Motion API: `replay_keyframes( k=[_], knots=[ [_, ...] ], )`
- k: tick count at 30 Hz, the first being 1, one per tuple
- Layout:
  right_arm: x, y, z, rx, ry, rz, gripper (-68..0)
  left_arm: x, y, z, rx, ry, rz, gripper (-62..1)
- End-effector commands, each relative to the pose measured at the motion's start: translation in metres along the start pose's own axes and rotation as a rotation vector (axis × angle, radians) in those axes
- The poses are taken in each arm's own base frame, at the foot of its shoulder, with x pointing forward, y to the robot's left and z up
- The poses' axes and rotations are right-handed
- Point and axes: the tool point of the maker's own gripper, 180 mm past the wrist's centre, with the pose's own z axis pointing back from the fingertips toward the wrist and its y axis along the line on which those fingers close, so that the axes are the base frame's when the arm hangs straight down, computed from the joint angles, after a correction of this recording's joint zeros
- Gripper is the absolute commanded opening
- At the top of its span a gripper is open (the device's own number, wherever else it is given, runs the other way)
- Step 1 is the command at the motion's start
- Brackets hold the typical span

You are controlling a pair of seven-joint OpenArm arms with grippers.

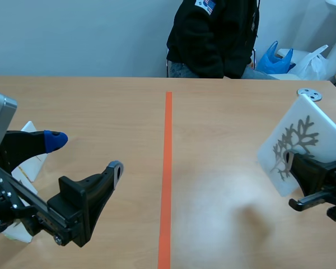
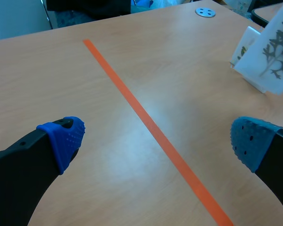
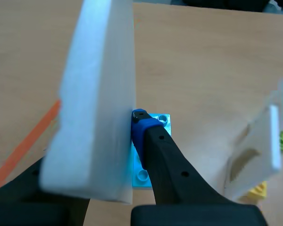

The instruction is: Sort the leaf by its shape. The table is split by an orange tape line. A compound leaf with several leaflets goes to the left side, a simple leaf with one blade goes to the right side. Return to the home posture when a red brick is placed on the table.

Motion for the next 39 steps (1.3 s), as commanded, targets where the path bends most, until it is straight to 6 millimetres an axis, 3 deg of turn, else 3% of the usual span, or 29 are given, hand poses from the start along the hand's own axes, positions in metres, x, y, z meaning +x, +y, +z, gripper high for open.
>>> replay_keyframes(
  k=[1, 8, 18, 27, 35, 39],
  knots=[
    [0.009, -0.006, 0.0, -0.012, -0.028, -0.002, -66.0, 0.004, 0.0, 0.001, 0.003, -0.018, 0.005, 1.4],
    [-0.008, -0.024, 0.009, -0.083, 0.026, -0.025, -66.0, 0.004, 0.0, 0.001, 0.003, -0.02, 0.005, 1.4],
    [-0.043, -0.051, 0.005, -0.16, 0.078, -0.104, -66.0, 0.006, 0.0, 0.001, 0.003, -0.033, 0.005, 1.4],
    [-0.057, -0.072, 0.008, -0.28, 0.088, -0.118, -65.6, 0.006, 0.0, 0.001, 0.003, -0.033, 0.005, 1.4],
    [-0.058, -0.077, 0.01, -0.309, 0.091, -0.112, -51.6, 0.006, 0.0, 0.001, 0.003, -0.033, 0.005, 1.4],
    [-0.056, -0.078, 0.01, -0.31, 0.077, -0.11, -38.4, 0.006, 0.0, 0.001, 0.003, -0.033, 0.005, 1.4]
  ],
)
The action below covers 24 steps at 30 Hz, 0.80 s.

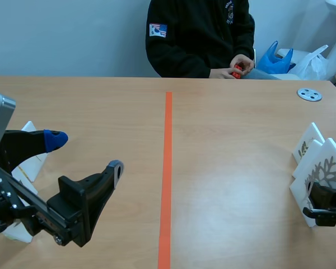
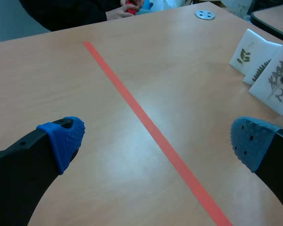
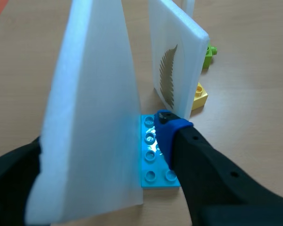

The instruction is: Sort the leaf by its shape. The table is split by an orange tape line. A compound leaf with several leaflets goes to the left side, a simple leaf with one blade goes to the right side. Return to the home posture when a red brick is placed on the table.

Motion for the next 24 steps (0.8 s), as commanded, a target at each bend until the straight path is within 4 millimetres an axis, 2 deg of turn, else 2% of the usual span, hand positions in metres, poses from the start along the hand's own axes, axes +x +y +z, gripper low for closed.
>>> replay_keyframes(
  k=[1, 4, 8, 16, 24],
  knots=[
    [0.018, -0.001, -0.003, 0.007, -0.059, 0.009, -35.5, 0.005, 0.001, 0.001, 0.003, -0.023, 0.004, 1.4],
    [0.022, -0.001, -0.002, 0.007, -0.083, 0.009, -23.2, 0.005, 0.001, 0.001, 0.003, -0.023, 0.004, 1.4],
    [0.029, -0.003, -0.001, 0.0, -0.117, 0.01, 0.4, 0.005, 0.001, 0.001, 0.003, -0.023, 0.004, 1.4],
    [0.039, -0.02, 0.007, -0.021, -0.122, 0.017, 0.4, 0.005, 0.001, 0.001, 0.003, -0.023, 0.004, 1.4],
    [0.077, -0.013, 0.02, 0.001, -0.156, 0.105, 0.4, 0.005, 0.001, 0.001, 0.003, -0.023, 0.004, 1.4]
  ],
)
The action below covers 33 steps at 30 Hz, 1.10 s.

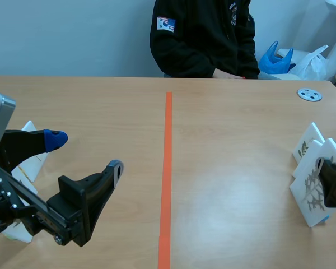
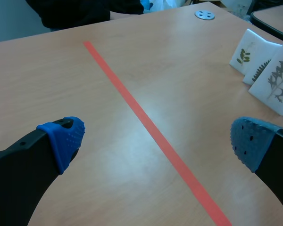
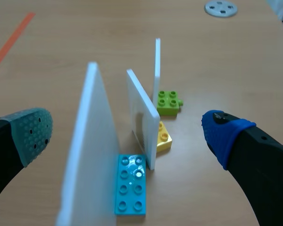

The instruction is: Sort the leaf by its shape. The table is split by an orange tape line. A compound leaf with several leaflets goes to the left side, a simple leaf with one blade goes to the right side. Return to the home posture when a red brick is placed on the table.

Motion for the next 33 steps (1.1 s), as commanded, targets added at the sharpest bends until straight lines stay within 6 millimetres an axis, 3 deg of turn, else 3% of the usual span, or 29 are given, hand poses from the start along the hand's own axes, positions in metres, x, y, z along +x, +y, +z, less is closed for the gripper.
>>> replay_keyframes(
  k=[1, 8, 11, 19, 33],
  knots=[
    [0.021, 0.003, -0.001, 0.017, -0.043, 0.03, 0.4, 0.005, 0.001, 0.001, 0.003, -0.024, 0.004, 1.4],
    [0.051, 0.03, 0.007, 0.082, -0.051, 0.119, 0.4, 0.005, 0.001, 0.001, 0.003, -0.023, 0.004, 1.4],
    [0.056, 0.041, 0.014, 0.107, -0.03, 0.152, 0.4, 0.005, 0.001, 0.001, 0.003, -0.023, 0.004, 1.4],
    [0.058, 0.074, 0.034, 0.211, 0.011, 0.201, 0.4, 0.005, 0.001, 0.001, 0.003, -0.022, 0.005, 1.4],
    [0.039, 0.142, 0.033, 0.375, 0.046, 0.132, 0.4, -0.001, 0.001, 0.002, -0.007, 0.014, -0.011, 1.4]
  ],
)
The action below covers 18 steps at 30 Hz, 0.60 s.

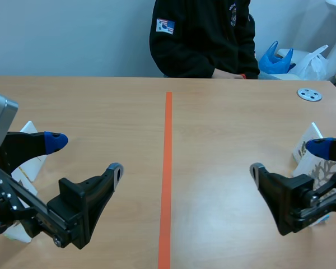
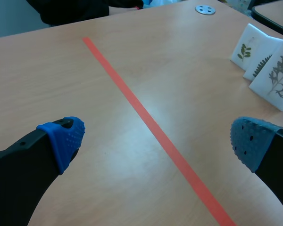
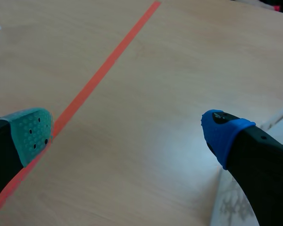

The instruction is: Sort the leaf by its shape. The table is split by an orange tape line. A compound leaf with several leaflets goes to the left side, a simple leaf with one blade goes to the right side. Return to the home posture when a red brick is placed on the table.

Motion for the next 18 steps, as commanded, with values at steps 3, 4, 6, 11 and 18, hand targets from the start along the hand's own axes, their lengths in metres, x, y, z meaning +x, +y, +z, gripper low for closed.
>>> replay_keyframes(
  k=[3, 4, 6, 11, 18],
  knots=[
    [0.01, 0.0047, -0.0042, -0.005, -0.047, -0.029, 0.4, 0.0002, 0.0011, 0.0021, -0.009, 0.006, -0.016, 1.4],
    [0.0099, 0.0055, -0.0046, -0.005, -0.048, -0.031, 0.4, 0.0001, 0.0013, 0.0022, -0.009, 0.007, -0.017, 1.4],
    [0.0102, 0.0047, -0.0048, -0.012, -0.051, -0.034, 0.4, -0.0004, 0.0013, 0.0023, -0.01, 0.009, -0.018, 1.4],
    [0.0134, 0.004, -0.0043, -0.009, -0.066, -0.026, 0.4, -0.0003, 0.0013, 0.0022, -0.011, 0.009, -0.018, 1.4],
    [0.0165, 0.002, -0.0032, 0.007, -0.069, 0.009, 0.4, -0.0003, 0.0013, 0.0022, -0.011, 0.009, -0.018, 1.4]
  ],
)
